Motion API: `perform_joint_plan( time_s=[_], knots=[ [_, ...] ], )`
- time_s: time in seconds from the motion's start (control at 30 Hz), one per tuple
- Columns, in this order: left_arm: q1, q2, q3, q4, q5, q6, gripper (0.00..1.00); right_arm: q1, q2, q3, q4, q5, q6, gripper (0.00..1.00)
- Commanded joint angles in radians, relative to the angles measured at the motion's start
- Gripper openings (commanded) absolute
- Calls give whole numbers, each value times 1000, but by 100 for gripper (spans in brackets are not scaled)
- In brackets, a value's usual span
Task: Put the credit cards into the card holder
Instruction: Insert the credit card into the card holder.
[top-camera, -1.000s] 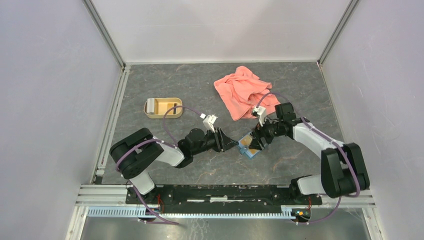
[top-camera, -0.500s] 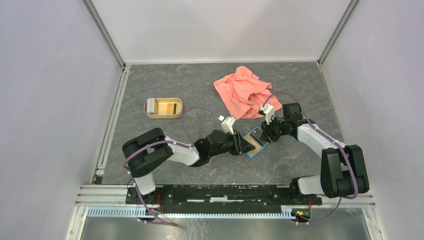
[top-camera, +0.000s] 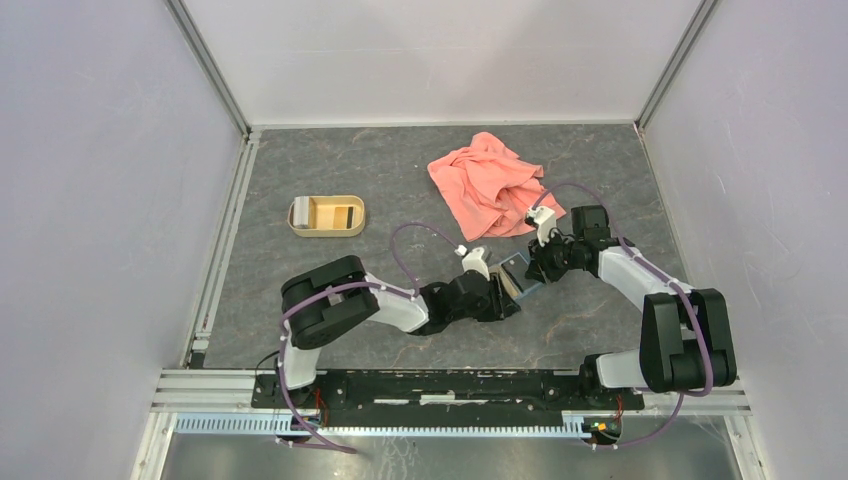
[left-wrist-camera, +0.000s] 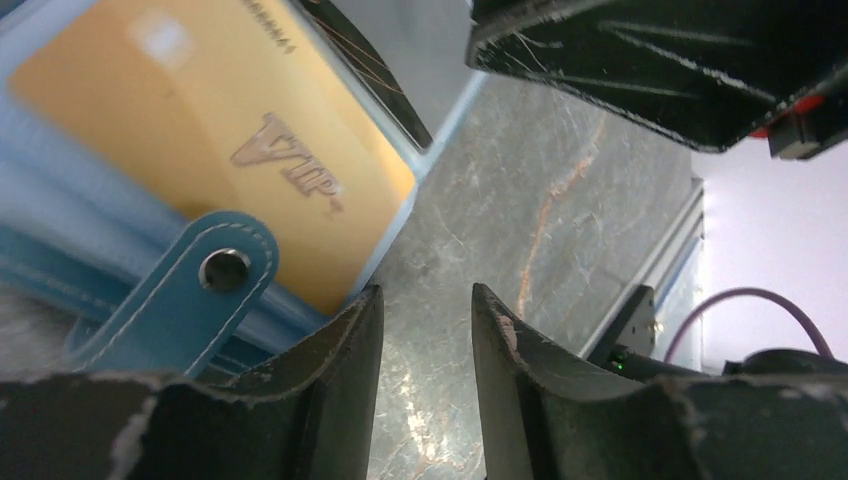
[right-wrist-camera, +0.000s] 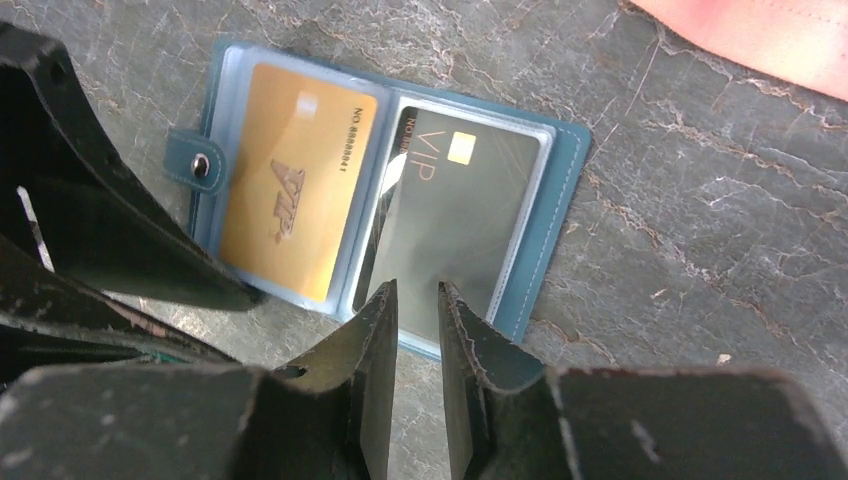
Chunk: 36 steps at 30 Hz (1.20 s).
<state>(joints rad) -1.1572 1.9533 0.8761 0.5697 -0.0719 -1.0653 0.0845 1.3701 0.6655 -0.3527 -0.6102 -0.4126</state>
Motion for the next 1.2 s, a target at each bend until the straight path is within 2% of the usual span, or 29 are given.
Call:
perform_joint_plan(
  time_s=[0.0,0.27,0.4,0.5,0.6,0.77,0.87,1.0,1.17],
  knots=[
    [5,-73,-4,-171,-206,-19,46,0,4,5,24,-31,2,28],
    [18,-161,-124,-179,-277,-6,49,1,31,2,6,-133,-21,33],
    [47,-220,-139,-174,-234,109,53,2,11,-11,21,-189,-26,42],
    [60,-279,-143,-154,-192,254,64,2,7,-19,41,-228,-16,41],
    [68,-343,-185,-57,-164,348,81,3,29,-25,73,-255,24,39],
    [140,-354,-181,1,-10,363,95,3,91,-20,133,-306,111,29],
    [206,-322,-202,107,131,299,96,4,125,-11,158,-316,168,27],
    [232,-323,-207,150,149,289,97,3,170,16,167,-344,208,27],
    [231,-272,-181,197,197,250,84,9,233,57,188,-378,253,23]
  ],
)
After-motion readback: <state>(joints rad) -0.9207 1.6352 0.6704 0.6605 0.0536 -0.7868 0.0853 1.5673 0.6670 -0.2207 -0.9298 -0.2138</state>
